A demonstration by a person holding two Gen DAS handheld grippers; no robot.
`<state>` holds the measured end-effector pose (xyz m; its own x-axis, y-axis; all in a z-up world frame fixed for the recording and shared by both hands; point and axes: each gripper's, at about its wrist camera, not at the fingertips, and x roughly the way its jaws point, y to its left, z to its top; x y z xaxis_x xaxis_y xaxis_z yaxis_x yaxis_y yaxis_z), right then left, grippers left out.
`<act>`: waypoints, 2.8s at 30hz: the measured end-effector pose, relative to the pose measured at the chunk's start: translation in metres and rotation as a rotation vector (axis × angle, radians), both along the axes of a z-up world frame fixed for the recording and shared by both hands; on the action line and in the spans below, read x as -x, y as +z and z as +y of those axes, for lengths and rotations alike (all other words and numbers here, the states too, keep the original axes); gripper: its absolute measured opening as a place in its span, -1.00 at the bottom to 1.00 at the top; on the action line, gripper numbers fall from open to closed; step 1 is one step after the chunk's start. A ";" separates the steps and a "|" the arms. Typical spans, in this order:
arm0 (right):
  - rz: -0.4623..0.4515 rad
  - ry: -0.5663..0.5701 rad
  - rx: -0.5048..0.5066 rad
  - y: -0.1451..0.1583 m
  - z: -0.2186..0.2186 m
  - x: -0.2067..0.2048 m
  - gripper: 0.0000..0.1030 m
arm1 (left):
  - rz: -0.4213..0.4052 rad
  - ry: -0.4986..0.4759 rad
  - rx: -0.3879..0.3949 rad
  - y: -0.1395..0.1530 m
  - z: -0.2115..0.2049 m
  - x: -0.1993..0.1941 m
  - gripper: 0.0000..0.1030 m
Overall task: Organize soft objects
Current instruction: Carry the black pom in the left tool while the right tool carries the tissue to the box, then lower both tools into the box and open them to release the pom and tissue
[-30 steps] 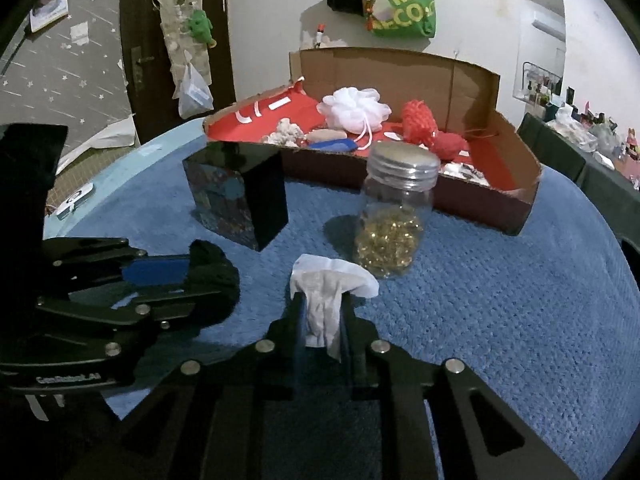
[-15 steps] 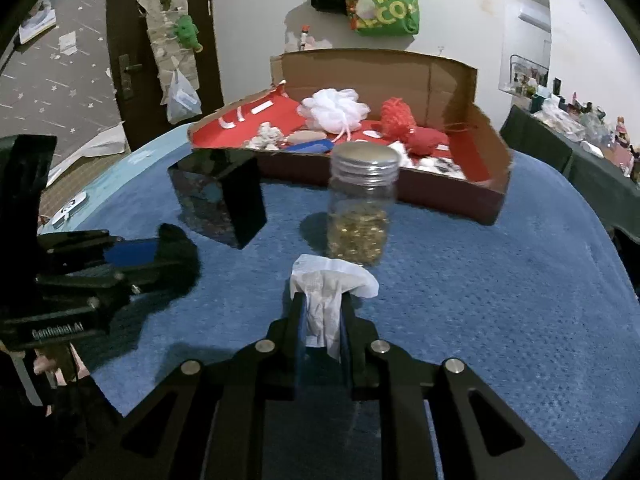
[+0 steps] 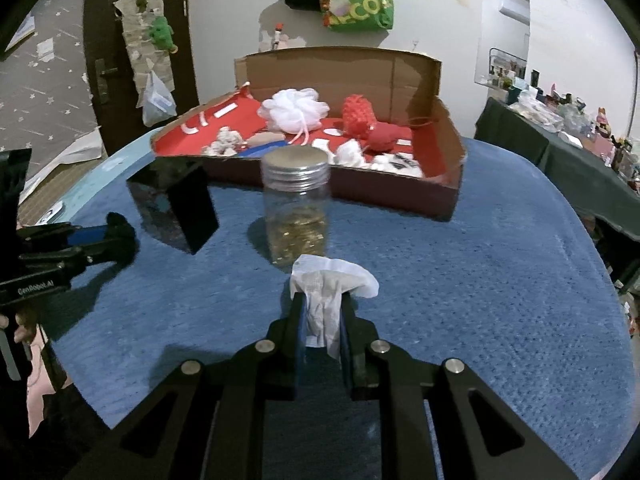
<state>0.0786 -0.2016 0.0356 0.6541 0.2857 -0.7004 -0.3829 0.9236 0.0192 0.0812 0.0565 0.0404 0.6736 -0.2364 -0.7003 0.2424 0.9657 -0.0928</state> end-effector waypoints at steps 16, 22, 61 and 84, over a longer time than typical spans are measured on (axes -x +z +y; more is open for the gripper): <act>0.012 -0.042 0.050 0.015 -0.012 -0.048 -0.69 | 0.015 -0.039 -0.058 0.018 0.018 -0.045 -0.37; 0.007 -0.034 0.059 0.025 -0.011 -0.063 -0.69 | 0.004 -0.069 -0.047 0.031 0.020 -0.059 -0.37; 0.234 0.307 0.005 0.023 0.056 -0.193 -0.69 | 0.230 -0.452 -0.133 0.026 -0.090 -0.206 -0.37; 0.264 0.342 0.066 0.007 0.071 -0.205 -0.53 | 0.227 -0.468 -0.173 0.016 -0.096 -0.209 0.09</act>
<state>0.2837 -0.1304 0.0426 0.3257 0.4035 -0.8550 -0.6568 0.7471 0.1024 0.2906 -0.0391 0.0562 0.3518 -0.3433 -0.8708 0.6423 0.7653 -0.0422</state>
